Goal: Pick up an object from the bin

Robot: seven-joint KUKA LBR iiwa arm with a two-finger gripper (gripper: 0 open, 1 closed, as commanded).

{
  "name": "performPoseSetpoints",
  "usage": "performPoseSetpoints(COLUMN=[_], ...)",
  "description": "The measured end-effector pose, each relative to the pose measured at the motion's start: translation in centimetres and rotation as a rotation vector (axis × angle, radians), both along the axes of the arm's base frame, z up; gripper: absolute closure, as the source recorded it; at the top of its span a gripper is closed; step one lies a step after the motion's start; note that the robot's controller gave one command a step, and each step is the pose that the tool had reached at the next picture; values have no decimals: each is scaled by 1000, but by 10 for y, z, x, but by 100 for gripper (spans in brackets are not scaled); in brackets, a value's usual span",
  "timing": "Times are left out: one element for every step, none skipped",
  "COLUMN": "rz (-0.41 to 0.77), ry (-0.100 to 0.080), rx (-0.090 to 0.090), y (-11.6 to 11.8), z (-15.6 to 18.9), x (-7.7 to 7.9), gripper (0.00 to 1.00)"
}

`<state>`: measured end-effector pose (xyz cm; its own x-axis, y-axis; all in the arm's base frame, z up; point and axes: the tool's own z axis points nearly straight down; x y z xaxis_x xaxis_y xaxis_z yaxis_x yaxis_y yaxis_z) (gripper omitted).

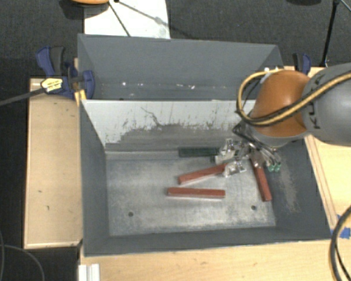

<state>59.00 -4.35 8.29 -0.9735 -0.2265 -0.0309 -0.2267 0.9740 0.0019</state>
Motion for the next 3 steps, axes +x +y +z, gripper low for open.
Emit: performPoseSetpoints(rz=[1,15,16], ry=[0,27,27], rx=[0,-9,-9], y=[0,-10,-10], z=[0,111,111], x=[0,-41,-41], gripper=[100,100,100])
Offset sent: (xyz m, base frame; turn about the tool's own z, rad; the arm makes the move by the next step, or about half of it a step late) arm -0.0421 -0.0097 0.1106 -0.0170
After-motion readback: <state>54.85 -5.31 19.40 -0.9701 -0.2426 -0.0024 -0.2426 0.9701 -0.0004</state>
